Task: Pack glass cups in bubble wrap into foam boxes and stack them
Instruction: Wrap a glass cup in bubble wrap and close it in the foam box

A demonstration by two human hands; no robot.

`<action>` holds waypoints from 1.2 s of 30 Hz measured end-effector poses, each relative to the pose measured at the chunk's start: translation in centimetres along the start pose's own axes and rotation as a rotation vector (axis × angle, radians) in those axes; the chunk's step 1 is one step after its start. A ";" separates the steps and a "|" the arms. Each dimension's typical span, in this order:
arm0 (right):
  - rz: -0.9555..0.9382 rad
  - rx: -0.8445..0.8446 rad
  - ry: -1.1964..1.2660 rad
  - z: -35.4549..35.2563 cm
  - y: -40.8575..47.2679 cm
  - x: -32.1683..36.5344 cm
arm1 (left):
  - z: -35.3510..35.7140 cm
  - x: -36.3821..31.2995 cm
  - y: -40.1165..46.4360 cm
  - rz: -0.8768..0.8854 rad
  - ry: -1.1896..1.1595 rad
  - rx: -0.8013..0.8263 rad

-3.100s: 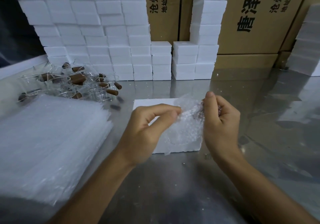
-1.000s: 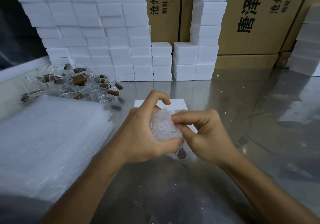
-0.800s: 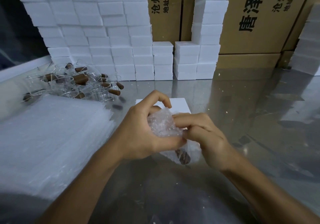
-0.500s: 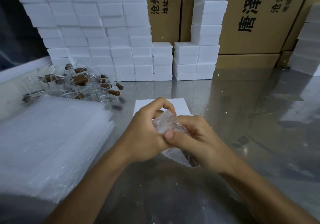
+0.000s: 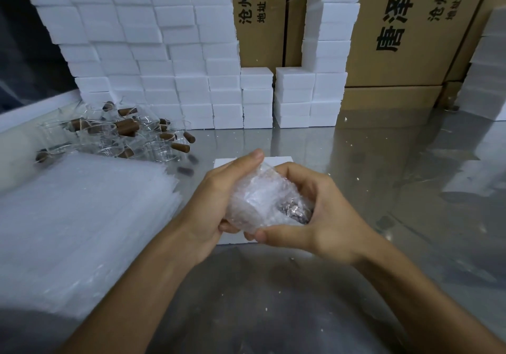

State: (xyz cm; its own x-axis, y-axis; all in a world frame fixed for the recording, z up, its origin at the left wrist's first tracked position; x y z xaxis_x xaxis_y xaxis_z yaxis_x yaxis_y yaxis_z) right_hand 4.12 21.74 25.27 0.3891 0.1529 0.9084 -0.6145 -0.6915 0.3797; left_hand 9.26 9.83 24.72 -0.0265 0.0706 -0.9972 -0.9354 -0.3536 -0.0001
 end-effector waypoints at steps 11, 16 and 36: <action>0.233 -0.041 0.530 0.3 0.7 -1.7 | -0.5 0.2 0.7 -0.019 -0.328 0.030; 0.332 -0.048 0.588 0.3 0.5 -2.3 | -1.3 0.6 1.1 -0.021 -0.220 -0.062; 0.337 0.177 0.689 -0.3 0.3 -2.0 | -1.3 0.6 1.1 0.091 -0.103 0.112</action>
State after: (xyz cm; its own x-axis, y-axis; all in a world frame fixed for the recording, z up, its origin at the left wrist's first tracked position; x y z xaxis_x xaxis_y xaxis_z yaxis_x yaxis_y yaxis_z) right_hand 2.95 21.45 23.63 -0.3474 0.2778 0.8956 -0.4829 -0.8717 0.0831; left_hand 8.66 8.22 24.06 -0.1433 0.1403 -0.9797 -0.9608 -0.2573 0.1036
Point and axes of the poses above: each hand's wrist, its own y-axis towards the middle knuckle, its own z-axis out of the palm, x = y × z, the point moved 6 cm from there along y, towards the middle knuckle, and after that the axes turned 7 degrees about -x, right-handed, at the moved point
